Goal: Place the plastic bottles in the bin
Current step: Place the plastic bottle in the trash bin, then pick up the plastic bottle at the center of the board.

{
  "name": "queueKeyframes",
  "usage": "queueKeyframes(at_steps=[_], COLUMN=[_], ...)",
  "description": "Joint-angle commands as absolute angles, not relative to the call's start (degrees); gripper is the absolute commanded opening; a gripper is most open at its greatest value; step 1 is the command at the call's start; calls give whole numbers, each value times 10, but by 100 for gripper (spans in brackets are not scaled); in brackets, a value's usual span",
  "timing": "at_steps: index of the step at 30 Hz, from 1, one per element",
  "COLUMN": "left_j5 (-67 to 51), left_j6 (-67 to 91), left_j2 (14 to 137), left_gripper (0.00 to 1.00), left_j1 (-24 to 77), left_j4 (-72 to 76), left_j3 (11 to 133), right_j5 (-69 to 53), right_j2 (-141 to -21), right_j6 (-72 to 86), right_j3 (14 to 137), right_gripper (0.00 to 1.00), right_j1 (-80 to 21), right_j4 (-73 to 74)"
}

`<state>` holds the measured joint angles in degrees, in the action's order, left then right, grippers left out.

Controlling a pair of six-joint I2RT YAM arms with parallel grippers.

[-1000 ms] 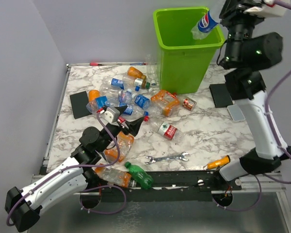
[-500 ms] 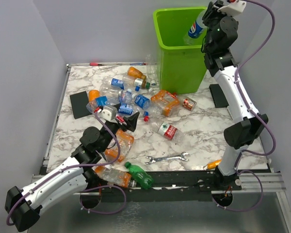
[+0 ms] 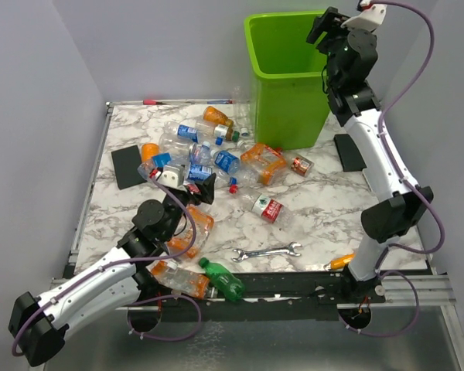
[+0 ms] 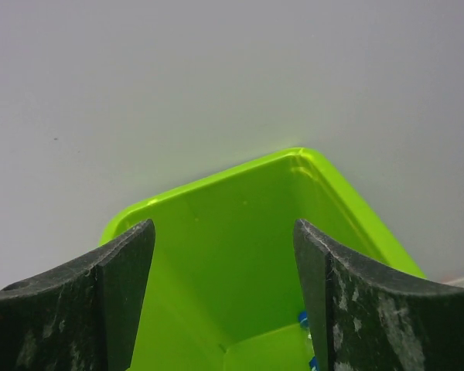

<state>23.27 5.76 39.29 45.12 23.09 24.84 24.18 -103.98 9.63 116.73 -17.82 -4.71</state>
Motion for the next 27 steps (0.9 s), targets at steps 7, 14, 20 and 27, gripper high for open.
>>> queueKeyframes(at_steps=[7,14,20,27], left_j5=[227,145,89,72], left_j6=[67,125,316,507], left_j2=[419,481,531,577], left_gripper=[99,99,99,99], left_j1=[453,452,452,454], left_j4=[239,147,95,134], left_j3=[246,302,359,319], right_j5=[47,-102,-134,-194], right_j2=[-767,-556,-473,-569], right_j6=[223,284,313,310], right_j3=[973,658,446,364], right_gripper=[73,71,72,73], right_j1=[-184,-186,-187,-187], right_j4=[20,91,139,87])
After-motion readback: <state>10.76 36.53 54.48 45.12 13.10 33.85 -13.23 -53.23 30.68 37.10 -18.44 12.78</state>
